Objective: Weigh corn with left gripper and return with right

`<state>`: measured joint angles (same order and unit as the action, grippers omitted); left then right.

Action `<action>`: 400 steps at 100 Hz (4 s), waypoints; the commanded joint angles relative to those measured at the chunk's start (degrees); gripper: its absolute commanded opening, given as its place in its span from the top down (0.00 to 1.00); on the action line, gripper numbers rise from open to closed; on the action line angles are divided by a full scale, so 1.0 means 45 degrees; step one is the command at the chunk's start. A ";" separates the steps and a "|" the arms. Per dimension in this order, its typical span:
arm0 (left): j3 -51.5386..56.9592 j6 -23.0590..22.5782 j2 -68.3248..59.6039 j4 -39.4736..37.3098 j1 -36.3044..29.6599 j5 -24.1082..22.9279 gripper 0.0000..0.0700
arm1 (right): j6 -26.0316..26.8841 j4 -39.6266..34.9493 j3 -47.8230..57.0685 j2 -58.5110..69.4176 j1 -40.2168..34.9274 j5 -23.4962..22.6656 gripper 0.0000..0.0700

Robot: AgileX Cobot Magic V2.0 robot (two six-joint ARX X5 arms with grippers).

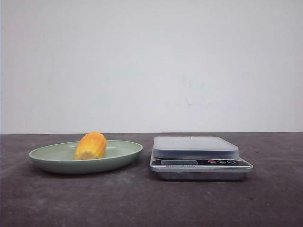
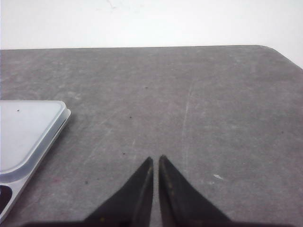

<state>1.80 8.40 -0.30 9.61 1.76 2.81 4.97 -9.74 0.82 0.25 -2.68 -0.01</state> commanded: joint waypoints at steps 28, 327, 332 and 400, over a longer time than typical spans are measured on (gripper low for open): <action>0.1783 0.3458 -0.0520 -0.0525 -0.0136 0.0078 0.98 | 0.1792 -0.0029 0.2176 0.0549 -0.0049 -0.0131 0.99; 2.0157 0.2103 -2.2692 0.3415 -0.9938 -0.1579 0.98 | 0.0753 -0.5289 1.3075 0.8655 -0.1545 -0.2001 0.27; 2.0269 0.2385 -2.3095 0.3206 -0.9991 -0.1598 0.98 | 0.0753 -0.5294 1.3075 0.8655 -0.1545 -0.2001 0.27; 2.0337 0.2905 -2.5942 0.3245 -1.0360 -0.0957 0.50 | 0.0748 -0.5566 1.3075 0.8655 -0.1545 -0.1996 0.27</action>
<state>92.01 21.63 -115.79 24.64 -44.27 -1.54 8.80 -35.33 58.76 38.98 -9.39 -9.04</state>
